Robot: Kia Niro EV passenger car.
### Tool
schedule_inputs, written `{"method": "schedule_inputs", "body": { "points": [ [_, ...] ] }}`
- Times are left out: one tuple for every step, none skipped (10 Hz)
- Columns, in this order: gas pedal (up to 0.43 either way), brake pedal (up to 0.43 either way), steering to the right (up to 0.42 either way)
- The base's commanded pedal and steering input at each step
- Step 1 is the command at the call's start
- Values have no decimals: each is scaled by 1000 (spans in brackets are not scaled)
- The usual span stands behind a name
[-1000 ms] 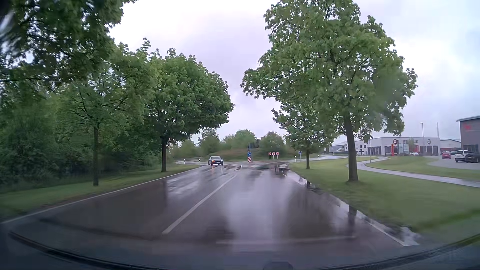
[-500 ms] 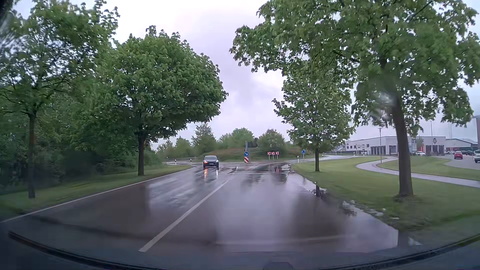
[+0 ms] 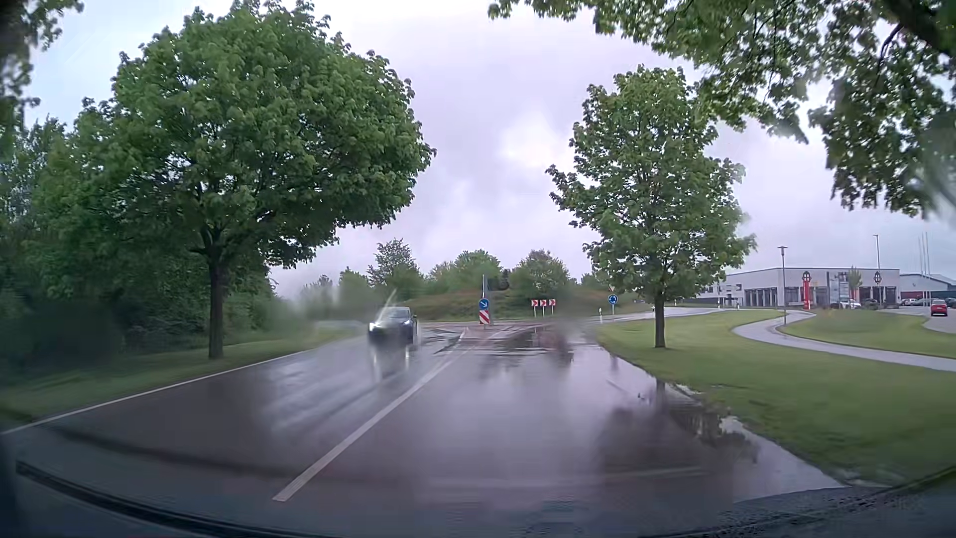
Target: Follow the waypoints while adhering to traffic rules and regulations
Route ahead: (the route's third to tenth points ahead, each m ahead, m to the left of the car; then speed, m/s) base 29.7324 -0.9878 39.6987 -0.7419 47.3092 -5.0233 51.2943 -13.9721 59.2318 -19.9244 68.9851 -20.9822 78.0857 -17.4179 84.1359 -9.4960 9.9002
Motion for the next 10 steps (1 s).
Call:
{"method": "schedule_inputs", "body": {
  "points": [
    [0, 0, 8],
    [0, 0, 8],
    [0, 0, 8],
    [0, 0, 8],
    [0, 0, 8],
    [0, 0, 8],
    [0, 0, 9],
    [0, 0, 11],
    [0, 0, 14],
    [0, 0, 15]
  ]
}}
